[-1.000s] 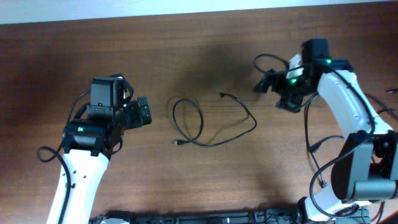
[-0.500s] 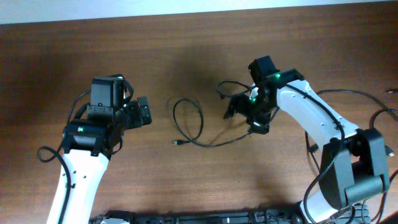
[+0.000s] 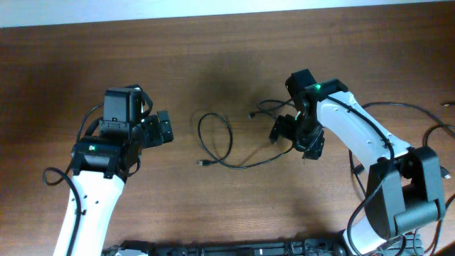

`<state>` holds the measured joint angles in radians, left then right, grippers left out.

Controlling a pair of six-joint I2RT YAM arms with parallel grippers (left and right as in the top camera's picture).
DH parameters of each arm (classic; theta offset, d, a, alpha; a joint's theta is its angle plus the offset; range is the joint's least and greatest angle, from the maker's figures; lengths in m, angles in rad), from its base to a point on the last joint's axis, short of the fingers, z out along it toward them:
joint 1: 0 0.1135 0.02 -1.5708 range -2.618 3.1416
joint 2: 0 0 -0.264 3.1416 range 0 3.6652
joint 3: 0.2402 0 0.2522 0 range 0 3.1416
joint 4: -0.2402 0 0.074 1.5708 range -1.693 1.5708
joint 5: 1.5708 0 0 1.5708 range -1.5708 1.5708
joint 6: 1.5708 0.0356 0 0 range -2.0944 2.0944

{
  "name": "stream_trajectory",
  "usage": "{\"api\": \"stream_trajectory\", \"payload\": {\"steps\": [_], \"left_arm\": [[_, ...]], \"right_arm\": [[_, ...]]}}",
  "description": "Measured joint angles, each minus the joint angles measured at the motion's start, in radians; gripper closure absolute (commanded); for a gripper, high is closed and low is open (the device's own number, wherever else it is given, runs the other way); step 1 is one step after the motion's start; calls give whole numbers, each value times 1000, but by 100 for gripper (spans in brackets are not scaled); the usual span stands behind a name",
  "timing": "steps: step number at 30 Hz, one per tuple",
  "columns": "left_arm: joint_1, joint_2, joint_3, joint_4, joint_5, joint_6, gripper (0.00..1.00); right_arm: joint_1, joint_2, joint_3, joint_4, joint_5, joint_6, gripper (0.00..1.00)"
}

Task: Untangle cables
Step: 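Reach the right gripper to the last black cable and grasp it, then lift the last cable with the right gripper and carry it off right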

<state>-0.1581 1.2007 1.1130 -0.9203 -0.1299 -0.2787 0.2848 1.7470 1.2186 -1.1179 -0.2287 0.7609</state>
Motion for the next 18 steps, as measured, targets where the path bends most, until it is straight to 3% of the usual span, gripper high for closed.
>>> {"api": "stream_trajectory", "payload": {"steps": [7, 8, 10, 12, 13, 18], "left_arm": [[0, 0, 0, 0, 0, 0, 1], [0, 0, 0, 0, 0, 0, 1], [0, 0, 0, 0, 0, 0, 1], [0, 0, 0, 0, 0, 0, 1], [0, 0, 0, 0, 0, 0, 1], [0, 0, 0, 0, 0, 0, 1]], "right_arm": [[80, 1, -93, 167, -1, 45, 14], [92, 1, -112, 203, -1, 48, 22], [117, 1, -146, 255, -1, 57, 47], [133, 1, -168, 282, -1, 56, 86], [136, 1, -171, 282, -1, 55, 96], [136, 1, -174, 287, -1, 63, 96]]}}
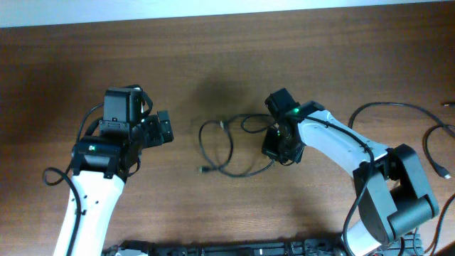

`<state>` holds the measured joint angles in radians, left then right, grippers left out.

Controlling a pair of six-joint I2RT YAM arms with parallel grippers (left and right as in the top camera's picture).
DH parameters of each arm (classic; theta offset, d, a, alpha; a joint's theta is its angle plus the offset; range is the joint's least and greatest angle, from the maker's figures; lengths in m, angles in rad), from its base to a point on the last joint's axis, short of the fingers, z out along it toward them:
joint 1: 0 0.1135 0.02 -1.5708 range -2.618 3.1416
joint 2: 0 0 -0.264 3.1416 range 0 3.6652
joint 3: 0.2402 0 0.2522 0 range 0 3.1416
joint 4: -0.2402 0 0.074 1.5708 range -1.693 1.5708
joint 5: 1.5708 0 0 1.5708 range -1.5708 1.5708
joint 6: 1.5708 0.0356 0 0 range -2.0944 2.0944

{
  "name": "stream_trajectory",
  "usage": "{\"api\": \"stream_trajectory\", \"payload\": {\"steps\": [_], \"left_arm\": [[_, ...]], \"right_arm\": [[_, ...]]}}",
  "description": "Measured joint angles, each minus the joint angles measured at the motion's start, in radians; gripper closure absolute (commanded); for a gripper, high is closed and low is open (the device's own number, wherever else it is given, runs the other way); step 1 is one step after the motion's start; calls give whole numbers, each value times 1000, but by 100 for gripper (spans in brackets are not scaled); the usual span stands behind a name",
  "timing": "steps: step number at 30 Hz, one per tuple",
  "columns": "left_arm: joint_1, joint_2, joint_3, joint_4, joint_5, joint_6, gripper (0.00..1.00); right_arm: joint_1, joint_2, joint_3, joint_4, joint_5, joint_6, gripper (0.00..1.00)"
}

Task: Untangle cables
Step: 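Lift the last cable with the right gripper and carry it off right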

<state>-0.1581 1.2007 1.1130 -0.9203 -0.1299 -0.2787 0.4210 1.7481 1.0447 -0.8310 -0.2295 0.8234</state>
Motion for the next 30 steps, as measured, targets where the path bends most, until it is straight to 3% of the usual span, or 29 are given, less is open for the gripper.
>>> {"api": "stream_trajectory", "payload": {"steps": [6, 13, 23, 30], "left_arm": [[0, 0, 0, 0, 0, 0, 1], [0, 0, 0, 0, 0, 0, 1], [0, 0, 0, 0, 0, 0, 1], [0, 0, 0, 0, 0, 0, 1]], "right_arm": [[0, 0, 29, -5, 8, -1, 96], [-39, -30, 310, -85, 117, -19, 96], [-368, -42, 726, -100, 160, -103, 96], [-633, -44, 792, 70, 166, -181, 96]]}}
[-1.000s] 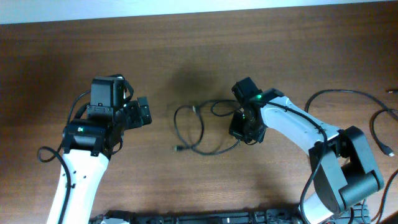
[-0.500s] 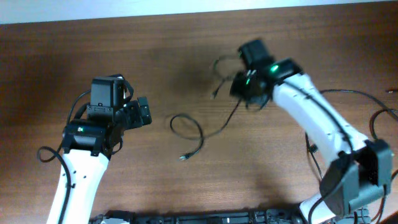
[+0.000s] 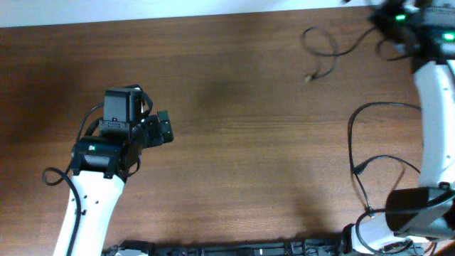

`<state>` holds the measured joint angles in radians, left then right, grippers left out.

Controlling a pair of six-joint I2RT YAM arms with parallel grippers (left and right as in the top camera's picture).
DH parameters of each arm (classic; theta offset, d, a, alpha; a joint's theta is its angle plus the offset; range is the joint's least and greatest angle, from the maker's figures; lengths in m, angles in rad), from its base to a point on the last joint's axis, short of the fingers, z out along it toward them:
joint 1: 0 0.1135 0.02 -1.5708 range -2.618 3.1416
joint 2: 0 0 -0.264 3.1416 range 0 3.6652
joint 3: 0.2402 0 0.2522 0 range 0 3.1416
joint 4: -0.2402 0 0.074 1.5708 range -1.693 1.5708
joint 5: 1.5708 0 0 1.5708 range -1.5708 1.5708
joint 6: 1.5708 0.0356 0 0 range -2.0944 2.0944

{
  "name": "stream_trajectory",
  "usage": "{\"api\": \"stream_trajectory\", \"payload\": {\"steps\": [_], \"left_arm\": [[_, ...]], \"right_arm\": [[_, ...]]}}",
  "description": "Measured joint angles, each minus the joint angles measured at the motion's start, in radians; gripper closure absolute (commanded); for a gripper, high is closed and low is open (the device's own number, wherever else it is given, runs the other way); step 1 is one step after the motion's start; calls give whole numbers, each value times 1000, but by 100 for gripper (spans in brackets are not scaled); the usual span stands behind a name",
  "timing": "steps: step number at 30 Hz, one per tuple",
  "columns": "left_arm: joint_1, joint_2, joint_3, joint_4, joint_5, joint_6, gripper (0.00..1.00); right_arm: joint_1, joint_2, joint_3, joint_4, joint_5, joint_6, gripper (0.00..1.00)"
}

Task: Untangle cables
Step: 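Lift the last cable with the right gripper and carry it off right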

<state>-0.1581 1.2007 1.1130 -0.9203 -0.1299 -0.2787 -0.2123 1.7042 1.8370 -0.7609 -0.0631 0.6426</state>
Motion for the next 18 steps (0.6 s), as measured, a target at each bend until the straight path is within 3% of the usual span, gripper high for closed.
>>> {"api": "stream_trajectory", "payload": {"steps": [10, 18], "left_arm": [[0, 0, 0, 0, 0, 0, 1], [0, 0, 0, 0, 0, 0, 1]], "right_arm": [[-299, 0, 1, 231, 11, -179, 96], [-363, 26, 2, 233, 68, -396, 96]]}}
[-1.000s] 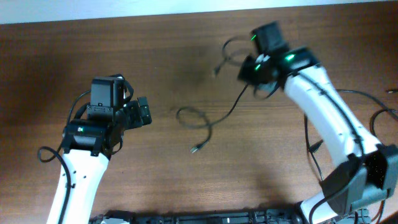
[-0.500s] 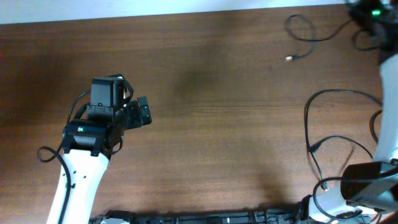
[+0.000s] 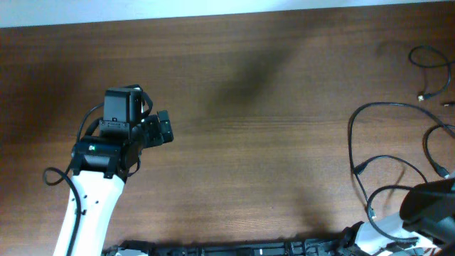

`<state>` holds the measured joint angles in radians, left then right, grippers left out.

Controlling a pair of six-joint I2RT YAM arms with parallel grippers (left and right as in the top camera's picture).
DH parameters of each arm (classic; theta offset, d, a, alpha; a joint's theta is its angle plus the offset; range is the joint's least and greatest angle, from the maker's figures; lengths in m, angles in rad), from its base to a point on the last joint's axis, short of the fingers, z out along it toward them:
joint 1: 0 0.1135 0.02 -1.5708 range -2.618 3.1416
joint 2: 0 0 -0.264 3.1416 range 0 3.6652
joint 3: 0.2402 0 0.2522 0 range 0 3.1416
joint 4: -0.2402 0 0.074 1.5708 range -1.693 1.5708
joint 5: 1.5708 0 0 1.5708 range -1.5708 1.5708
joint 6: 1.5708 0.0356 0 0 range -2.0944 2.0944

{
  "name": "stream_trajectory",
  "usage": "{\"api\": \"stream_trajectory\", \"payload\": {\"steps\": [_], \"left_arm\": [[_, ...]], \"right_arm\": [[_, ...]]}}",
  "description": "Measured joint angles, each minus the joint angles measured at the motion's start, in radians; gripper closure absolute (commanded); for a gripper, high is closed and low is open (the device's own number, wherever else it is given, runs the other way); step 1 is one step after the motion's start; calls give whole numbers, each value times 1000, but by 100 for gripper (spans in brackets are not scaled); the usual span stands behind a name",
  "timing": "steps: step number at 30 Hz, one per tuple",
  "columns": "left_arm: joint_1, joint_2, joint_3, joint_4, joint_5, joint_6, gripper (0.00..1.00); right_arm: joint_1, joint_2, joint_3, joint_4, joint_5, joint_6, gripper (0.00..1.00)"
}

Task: Untangle cables
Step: 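Lift the last cable with the right gripper and carry it off right, then drop the cable at the right side and raise the right gripper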

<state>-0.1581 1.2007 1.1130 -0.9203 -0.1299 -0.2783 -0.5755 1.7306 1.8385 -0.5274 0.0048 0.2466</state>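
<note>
The black cable (image 3: 429, 65) lies at the table's far right edge near the back, in a loose curl with its plug end (image 3: 422, 94) pointing toward the front. My left gripper (image 3: 165, 128) hovers over the left half of the table, far from the cable, its fingers apart with nothing between them. My right gripper is out of the overhead view. Only the right arm's base (image 3: 429, 206) shows at the lower right corner.
Thin black cables (image 3: 370, 142) loop over the table's right side near the right arm's base, and another cable (image 3: 435, 153) curves at the right edge. A dark rail (image 3: 227, 249) runs along the front edge. A pale wall strip borders the back.
My right gripper was at the back right corner with the cable dangling from it to its left. It has now left the view, and the cable lies further right at the table's edge.
The cable first lay looped at mid-table with my right gripper at its right end. Then the gripper was further left, the cable bunched beside it. Later it held the cable at the back right. Now the cable rests at the far right. The left arm stayed still throughout.
</note>
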Motion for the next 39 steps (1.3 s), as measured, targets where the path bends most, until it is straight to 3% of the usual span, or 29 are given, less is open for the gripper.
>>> {"api": "stream_trajectory", "payload": {"steps": [6, 7, 10, 11, 12, 27, 39], "left_arm": [[0, 0, 0, 0, 0, 0, 1], [0, 0, 0, 0, 0, 0, 1], [0, 0, 0, 0, 0, 0, 1], [0, 0, 0, 0, 0, 0, 1], [0, 0, 0, 0, 0, 0, 1], [0, 0, 0, 0, 0, 0, 1], [0, 0, 0, 0, 0, 0, 1]], "right_arm": [[0, 109, 1, -101, 28, -63, 96], [0, 136, 1, -124, 34, -68, 91], [0, 178, 1, -172, 42, -73, 33], [0, 194, 1, -186, 44, -72, 5], [0, 208, 1, -200, 45, -72, 2], [0, 226, 1, -331, 30, -85, 1], [58, 226, 1, -574, -340, -119, 1]]}}
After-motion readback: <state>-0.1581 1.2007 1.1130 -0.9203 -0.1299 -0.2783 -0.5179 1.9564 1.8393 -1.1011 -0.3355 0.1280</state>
